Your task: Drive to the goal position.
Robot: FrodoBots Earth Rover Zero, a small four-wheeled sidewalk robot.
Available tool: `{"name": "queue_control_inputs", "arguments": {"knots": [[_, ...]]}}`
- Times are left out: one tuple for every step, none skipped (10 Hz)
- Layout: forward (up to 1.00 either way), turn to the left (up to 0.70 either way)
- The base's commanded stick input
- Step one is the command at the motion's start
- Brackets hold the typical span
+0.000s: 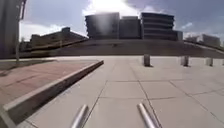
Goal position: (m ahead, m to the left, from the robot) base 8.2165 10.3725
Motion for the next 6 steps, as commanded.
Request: {"name": "queue_control_inputs", "arguments": {"knots": [[0.7, 0.0], [0.7, -0.06], [0.7, -0.34], [0.7, -0.35], [0.7, -0.35], [0.7, -0.35]]}}
